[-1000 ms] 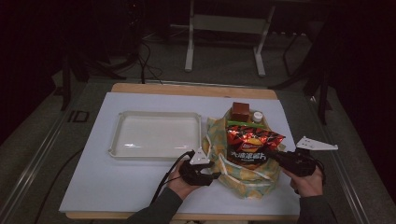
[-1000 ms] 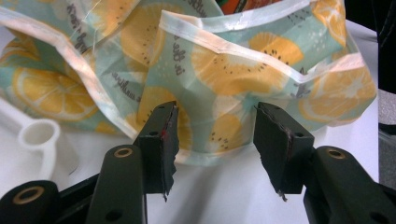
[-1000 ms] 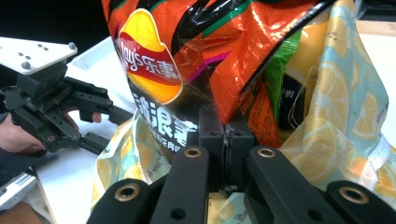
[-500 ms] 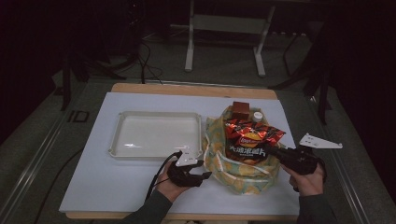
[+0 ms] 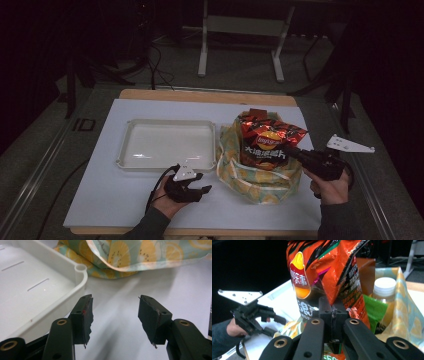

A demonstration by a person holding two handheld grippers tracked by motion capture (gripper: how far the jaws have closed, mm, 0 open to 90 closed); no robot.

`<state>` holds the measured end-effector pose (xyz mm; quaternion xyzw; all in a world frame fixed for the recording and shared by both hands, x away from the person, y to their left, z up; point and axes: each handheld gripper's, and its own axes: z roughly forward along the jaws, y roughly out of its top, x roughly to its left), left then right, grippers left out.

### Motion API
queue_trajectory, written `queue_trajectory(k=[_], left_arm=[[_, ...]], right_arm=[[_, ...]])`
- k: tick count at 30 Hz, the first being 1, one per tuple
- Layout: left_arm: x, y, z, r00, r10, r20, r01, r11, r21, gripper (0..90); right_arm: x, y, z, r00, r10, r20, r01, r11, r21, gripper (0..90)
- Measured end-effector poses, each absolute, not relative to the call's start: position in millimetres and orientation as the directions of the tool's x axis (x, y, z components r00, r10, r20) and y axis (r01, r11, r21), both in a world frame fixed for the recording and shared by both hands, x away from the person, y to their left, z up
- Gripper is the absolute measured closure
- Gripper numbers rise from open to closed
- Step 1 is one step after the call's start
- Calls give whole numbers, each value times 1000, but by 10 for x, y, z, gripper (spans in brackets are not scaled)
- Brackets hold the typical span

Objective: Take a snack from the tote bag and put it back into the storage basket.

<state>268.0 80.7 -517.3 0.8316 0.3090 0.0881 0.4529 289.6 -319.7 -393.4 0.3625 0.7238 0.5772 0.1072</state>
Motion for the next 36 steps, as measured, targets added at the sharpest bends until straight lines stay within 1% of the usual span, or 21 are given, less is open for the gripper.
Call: queue_trajectory(k=[6, 18, 24, 29, 36], left_arm=[[2661, 818, -5208, 795, 592, -134, 437, -406, 802, 451], [2644, 1002, -5261, 779, 611, -140, 462, -408, 788, 452], [2596, 1114, -5271, 777, 614, -138, 468, -417, 779, 452], [2607, 1232, -5309, 755, 640, -141, 487, -403, 775, 451], [2643, 1257, -5347, 739, 660, -136, 497, -398, 771, 448]], right_arm=[[2895, -3207, -3849, -721, 639, 269, 384, 44, 922, 896], [2935, -3189, -3711, -729, 631, 265, 356, 19, 934, 897], [2935, -3214, -3623, -734, 619, 280, 356, -2, 935, 897], [2949, -3167, -3554, -742, 610, 277, 351, 1, 937, 897], [2956, -3142, -3480, -750, 602, 274, 341, -3, 940, 897]])
